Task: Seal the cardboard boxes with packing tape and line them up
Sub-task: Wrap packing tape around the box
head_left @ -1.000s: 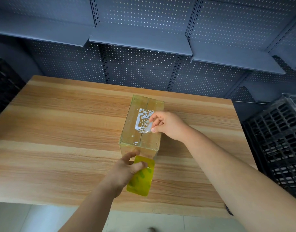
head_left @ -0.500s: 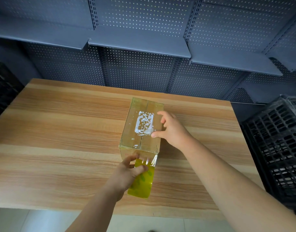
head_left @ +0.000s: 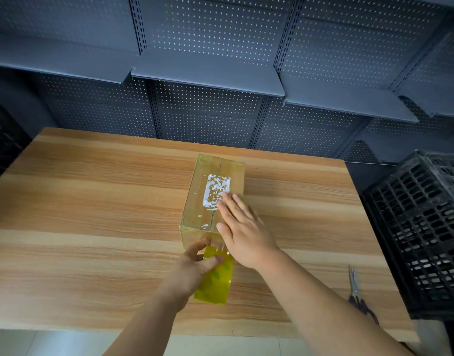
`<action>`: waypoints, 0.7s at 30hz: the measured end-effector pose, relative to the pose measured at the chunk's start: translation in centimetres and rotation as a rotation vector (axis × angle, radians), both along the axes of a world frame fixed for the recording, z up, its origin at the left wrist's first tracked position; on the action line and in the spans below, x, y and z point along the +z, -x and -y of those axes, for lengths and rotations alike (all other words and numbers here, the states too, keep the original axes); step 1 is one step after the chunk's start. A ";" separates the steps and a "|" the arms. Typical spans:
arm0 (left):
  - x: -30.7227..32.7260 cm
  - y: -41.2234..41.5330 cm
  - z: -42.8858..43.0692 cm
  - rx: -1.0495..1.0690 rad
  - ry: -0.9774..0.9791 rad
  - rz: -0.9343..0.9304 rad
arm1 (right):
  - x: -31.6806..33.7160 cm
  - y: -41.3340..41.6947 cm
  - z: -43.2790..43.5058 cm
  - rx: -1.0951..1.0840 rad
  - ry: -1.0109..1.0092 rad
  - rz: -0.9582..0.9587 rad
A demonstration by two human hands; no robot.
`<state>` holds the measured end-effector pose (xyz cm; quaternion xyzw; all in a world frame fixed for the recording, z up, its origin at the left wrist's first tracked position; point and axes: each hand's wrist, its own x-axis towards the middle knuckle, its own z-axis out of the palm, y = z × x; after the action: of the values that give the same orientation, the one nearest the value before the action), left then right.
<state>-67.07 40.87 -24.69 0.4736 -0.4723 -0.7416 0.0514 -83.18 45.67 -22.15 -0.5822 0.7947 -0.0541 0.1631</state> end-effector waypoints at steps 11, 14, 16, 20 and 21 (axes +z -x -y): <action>-0.4 0.1 0.1 0.043 0.037 -0.003 | 1.2 2.4 3.3 -0.129 -0.006 -0.194; -0.3 0.3 0.3 0.051 0.035 -0.010 | 1.4 2.6 3.0 -0.226 0.115 -0.106; -0.3 0.3 0.3 0.047 0.035 -0.018 | 1.1 1.8 1.8 -0.221 0.359 -0.083; -0.7 0.3 0.5 0.015 0.054 -0.009 | -0.3 -0.4 0.4 -0.032 0.248 -0.112; -0.6 0.3 0.6 0.000 0.057 -0.018 | -0.5 -0.6 0.2 -0.033 0.151 -0.100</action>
<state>-67.36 40.27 -25.28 0.4651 -0.4927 -0.7322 0.0692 -82.61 45.43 -22.68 -0.5817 0.8049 -0.0873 0.0781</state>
